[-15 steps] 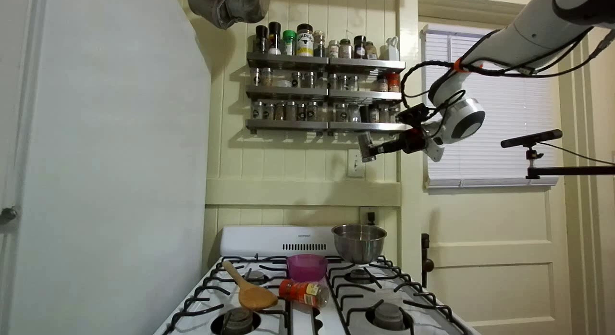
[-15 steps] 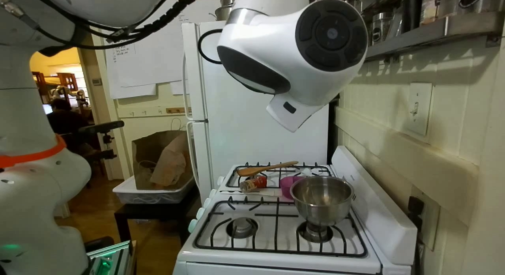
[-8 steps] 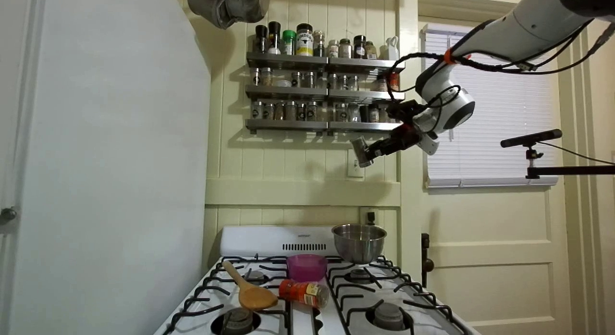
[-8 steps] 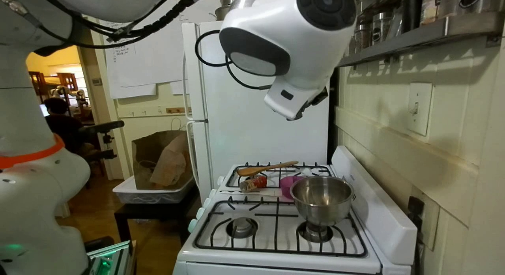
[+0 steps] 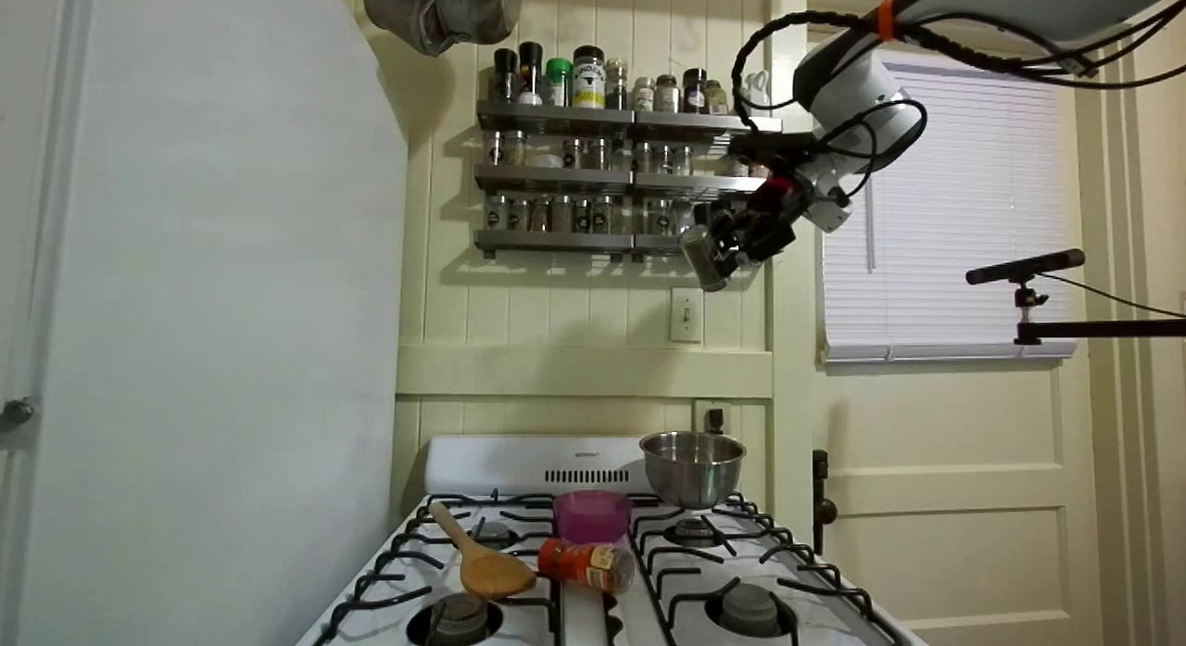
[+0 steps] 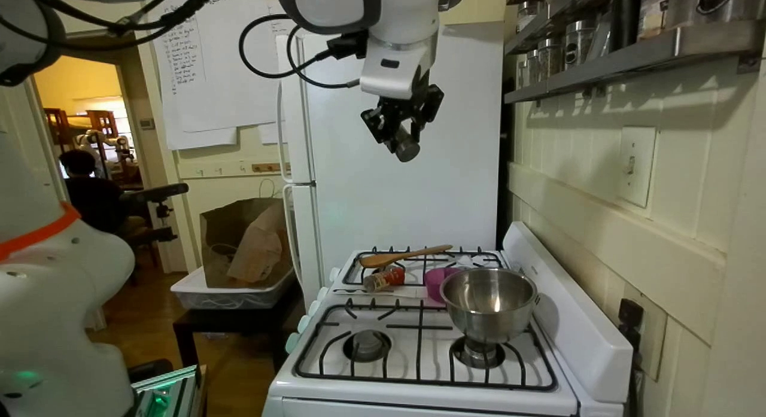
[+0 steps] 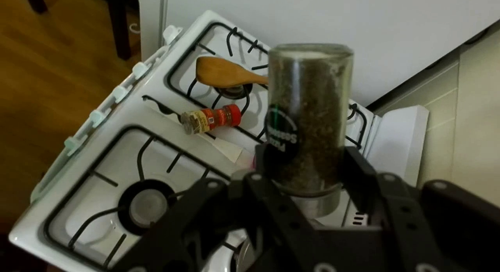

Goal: Pick up one jar from the topmost shelf and shake it over the silver bowl on the right then place it back on the shelf.

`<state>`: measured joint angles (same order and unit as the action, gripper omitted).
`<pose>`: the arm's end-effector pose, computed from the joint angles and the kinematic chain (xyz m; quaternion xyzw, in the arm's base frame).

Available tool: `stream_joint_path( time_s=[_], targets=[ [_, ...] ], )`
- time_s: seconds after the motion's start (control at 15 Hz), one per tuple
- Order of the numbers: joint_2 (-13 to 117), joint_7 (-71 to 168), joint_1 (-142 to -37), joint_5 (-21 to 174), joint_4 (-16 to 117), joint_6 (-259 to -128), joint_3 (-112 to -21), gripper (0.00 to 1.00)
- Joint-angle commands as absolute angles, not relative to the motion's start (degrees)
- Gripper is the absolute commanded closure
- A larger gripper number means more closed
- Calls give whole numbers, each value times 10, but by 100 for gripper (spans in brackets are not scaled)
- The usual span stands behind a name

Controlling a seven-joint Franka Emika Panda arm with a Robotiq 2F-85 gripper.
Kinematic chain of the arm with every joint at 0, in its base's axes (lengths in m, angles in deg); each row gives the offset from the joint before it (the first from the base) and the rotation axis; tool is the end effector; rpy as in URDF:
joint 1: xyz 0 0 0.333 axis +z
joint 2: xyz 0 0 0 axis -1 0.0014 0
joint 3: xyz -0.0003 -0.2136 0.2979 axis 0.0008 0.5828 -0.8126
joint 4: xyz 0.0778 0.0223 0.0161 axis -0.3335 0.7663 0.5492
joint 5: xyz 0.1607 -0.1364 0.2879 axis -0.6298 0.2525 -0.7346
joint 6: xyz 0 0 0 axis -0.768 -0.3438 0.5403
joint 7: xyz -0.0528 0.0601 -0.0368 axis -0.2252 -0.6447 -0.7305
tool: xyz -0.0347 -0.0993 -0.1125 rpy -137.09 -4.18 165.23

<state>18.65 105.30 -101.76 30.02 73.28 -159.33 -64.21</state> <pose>0.4317 -0.0511 0.6274 -0.6731 0.6357 0.1259 0.3563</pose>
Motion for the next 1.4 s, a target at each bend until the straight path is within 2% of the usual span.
stream_joint_path(
  time_s=[0.0,0.4,0.87,1.33],
  targets=[
    [165,1030,-1009,381,704,-1580,-656,77],
    [192,967,-988,506,597,-1549,-667,77],
    [242,806,-975,611,546,-1588,-670,77],
    [209,664,-964,700,503,-1551,-686,77]
  ],
)
